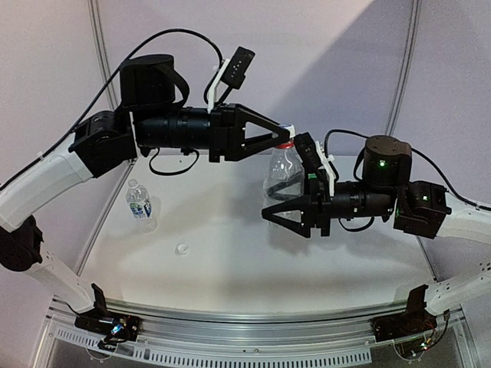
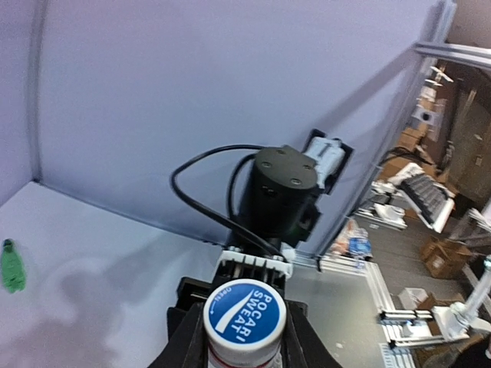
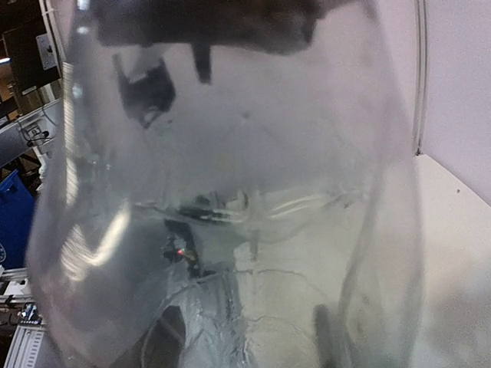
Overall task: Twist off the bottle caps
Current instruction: Unscrew the bottle cap from the plastic bottle.
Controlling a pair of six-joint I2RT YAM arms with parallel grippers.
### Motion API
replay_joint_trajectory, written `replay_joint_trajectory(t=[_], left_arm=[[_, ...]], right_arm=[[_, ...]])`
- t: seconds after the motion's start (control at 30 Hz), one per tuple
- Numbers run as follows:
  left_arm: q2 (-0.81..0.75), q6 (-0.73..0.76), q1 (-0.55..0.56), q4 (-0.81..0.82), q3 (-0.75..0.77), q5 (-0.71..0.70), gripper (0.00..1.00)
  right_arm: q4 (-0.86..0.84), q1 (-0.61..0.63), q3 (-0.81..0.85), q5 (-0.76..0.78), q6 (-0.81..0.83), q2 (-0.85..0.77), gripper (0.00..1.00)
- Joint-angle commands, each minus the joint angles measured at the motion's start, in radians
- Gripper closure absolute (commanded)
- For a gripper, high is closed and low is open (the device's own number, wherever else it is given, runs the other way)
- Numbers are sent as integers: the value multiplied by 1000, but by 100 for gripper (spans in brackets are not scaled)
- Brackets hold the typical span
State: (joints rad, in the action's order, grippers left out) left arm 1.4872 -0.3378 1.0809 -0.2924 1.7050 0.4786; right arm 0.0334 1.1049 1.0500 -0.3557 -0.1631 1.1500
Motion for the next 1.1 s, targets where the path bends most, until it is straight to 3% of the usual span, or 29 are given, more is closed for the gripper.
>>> replay_joint_trajectory(t=[0.0,0.27,0.37,0.6,0.93,1.07], left_arm=[[21,47,39,-207,39,-255,81],[20,14,81,-303,70,-547,83],[28,3,99,-325,85,-594,83],[14,-7,114,-302,74,-599,75],[-1,2,114,-243,70,-572,48],[-4,6,114,-228,71,-568,43]], right_arm=[[54,-3,70,144,-5,53,100],[109,-3,151,286,-27,129,100],[109,-3,161,304,-26,147,100],[75,-2,132,304,0,129,100],[74,7,108,288,39,106,100],[67,9,98,279,51,97,100]])
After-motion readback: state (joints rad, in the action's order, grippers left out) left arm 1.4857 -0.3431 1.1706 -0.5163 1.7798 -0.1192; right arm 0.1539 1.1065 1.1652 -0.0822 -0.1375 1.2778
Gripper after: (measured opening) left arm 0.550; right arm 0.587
